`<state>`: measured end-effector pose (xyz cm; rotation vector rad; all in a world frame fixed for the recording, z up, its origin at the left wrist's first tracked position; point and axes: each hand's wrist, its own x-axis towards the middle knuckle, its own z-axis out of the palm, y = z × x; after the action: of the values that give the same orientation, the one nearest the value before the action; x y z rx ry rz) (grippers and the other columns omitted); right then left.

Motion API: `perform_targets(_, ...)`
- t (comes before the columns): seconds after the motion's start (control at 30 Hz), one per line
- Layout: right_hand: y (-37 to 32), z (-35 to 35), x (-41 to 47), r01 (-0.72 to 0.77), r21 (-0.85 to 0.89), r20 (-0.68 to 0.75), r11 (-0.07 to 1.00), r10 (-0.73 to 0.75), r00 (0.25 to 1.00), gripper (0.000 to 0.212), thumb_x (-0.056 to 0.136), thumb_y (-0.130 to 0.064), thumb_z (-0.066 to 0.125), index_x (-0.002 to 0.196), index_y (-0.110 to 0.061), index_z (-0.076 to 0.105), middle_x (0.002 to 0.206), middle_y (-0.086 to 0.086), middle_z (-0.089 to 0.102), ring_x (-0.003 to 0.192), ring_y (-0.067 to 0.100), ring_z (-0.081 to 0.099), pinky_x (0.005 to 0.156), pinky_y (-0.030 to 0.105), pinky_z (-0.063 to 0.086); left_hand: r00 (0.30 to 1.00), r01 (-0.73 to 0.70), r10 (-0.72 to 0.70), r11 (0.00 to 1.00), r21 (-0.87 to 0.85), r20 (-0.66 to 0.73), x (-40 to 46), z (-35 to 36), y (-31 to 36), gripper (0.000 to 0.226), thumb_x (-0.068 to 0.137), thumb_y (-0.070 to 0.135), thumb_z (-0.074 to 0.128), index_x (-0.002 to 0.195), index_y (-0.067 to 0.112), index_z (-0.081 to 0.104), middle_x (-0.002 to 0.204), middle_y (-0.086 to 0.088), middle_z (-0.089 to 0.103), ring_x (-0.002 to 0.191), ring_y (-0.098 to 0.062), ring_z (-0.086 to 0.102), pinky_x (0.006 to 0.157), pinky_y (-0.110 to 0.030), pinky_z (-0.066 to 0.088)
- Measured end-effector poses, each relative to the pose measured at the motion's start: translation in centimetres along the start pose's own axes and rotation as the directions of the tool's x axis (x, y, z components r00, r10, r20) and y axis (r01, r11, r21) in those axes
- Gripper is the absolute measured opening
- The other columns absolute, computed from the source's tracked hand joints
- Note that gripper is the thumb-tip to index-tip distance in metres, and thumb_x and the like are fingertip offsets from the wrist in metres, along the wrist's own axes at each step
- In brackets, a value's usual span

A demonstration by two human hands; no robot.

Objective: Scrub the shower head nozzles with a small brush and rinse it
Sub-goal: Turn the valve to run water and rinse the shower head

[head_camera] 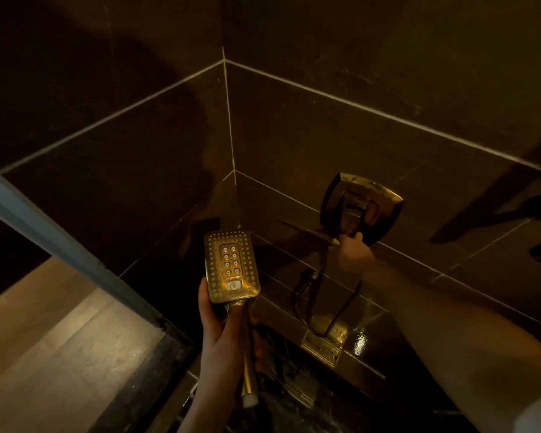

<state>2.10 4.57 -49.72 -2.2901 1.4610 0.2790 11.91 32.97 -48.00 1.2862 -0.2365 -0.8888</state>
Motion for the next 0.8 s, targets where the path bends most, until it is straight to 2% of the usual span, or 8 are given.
perform_targets(0.1,-0.04,-0.51,0.14,0.028,-0.057,0.068,0.998,-0.024,0.997,0.031,0.102,-0.019,0.045,0.131,-0.01,0.052,0.139,0.017,0.036,0.121,0.036,0.043,0.102,0.045,0.044,1.0,-0.016,0.016,1.0,0.008,0.013,0.08,-0.09,-0.12,0.07,0.104,0.016,0.047,0.139,0.073,0.026,0.085,-0.022,0.064,0.043,-0.03,0.053,0.037,-0.031,0.046)
perform_targets(0.27,0.39,-0.2,0.42,0.096,-0.148,0.075,0.984,-0.085,0.994,0.034,0.101,-0.022,0.047,0.132,-0.012,0.053,0.139,0.017,0.037,0.123,0.038,0.039,0.102,0.045,0.042,1.0,-0.016,0.016,1.0,0.017,0.025,0.37,-0.09,-0.37,0.069,0.105,0.016,0.046,0.139,0.073,0.026,0.091,-0.025,0.062,0.045,-0.03,0.053,0.039,-0.032,0.046)
perform_targets(0.43,0.23,-0.39,0.08,0.099,-0.19,0.06,0.977,-0.089,0.994,0.034,0.102,-0.022,0.044,0.134,-0.011,0.051,0.138,0.017,0.039,0.123,0.037,0.042,0.103,0.045,0.042,0.999,-0.021,0.019,0.999,0.028,0.043,0.29,0.17,-0.62,0.07,0.104,0.017,0.047,0.142,0.071,0.024,0.086,-0.023,0.063,0.043,-0.03,0.053,0.038,-0.032,0.046)
perform_targets(0.5,0.12,-0.56,-0.01,0.087,-0.156,0.009,0.984,-0.087,0.996,0.036,0.1,-0.02,0.047,0.134,-0.009,0.051,0.139,0.02,0.039,0.123,0.039,0.043,0.102,0.046,0.042,0.999,-0.013,0.012,0.999,0.036,0.045,0.2,0.29,-0.61,0.068,0.104,0.02,0.048,0.141,0.072,0.024,0.089,-0.028,0.062,0.045,-0.03,0.054,0.04,-0.033,0.047)
perform_targets(0.6,0.16,-0.49,-0.04,0.103,-0.207,0.077,0.973,-0.089,0.993,0.036,0.1,-0.016,0.047,0.136,-0.009,0.049,0.139,0.02,0.037,0.123,0.039,0.043,0.101,0.046,0.044,0.999,-0.005,0.004,0.999,0.032,0.033,0.11,0.36,-0.53,0.068,0.102,0.022,0.05,0.14,0.073,0.025,0.096,-0.034,0.06,0.046,-0.031,0.054,0.041,-0.033,0.048)
perform_targets(0.7,0.26,-0.62,0.25,0.091,-0.191,0.075,0.977,-0.078,0.994,0.033,0.099,-0.021,0.051,0.13,-0.011,0.052,0.137,0.018,0.036,0.117,0.039,0.047,0.097,0.045,0.047,0.999,-0.015,0.014,0.999,0.034,0.044,0.18,0.34,-0.58,0.066,0.102,0.022,0.05,0.138,0.073,0.028,0.094,-0.028,0.062,0.045,-0.031,0.053,0.042,-0.033,0.048)
perform_targets(0.8,0.31,-0.73,0.2,0.107,-0.228,0.124,0.968,-0.08,0.989,0.029,0.102,-0.021,0.045,0.127,-0.01,0.056,0.135,0.016,0.039,0.122,0.037,0.04,0.1,0.048,0.045,0.998,-0.022,0.02,0.999,0.036,0.051,0.23,0.33,-0.7,0.065,0.102,0.022,0.05,0.135,0.075,0.029,0.092,-0.023,0.063,0.046,-0.031,0.053,0.042,-0.032,0.047)
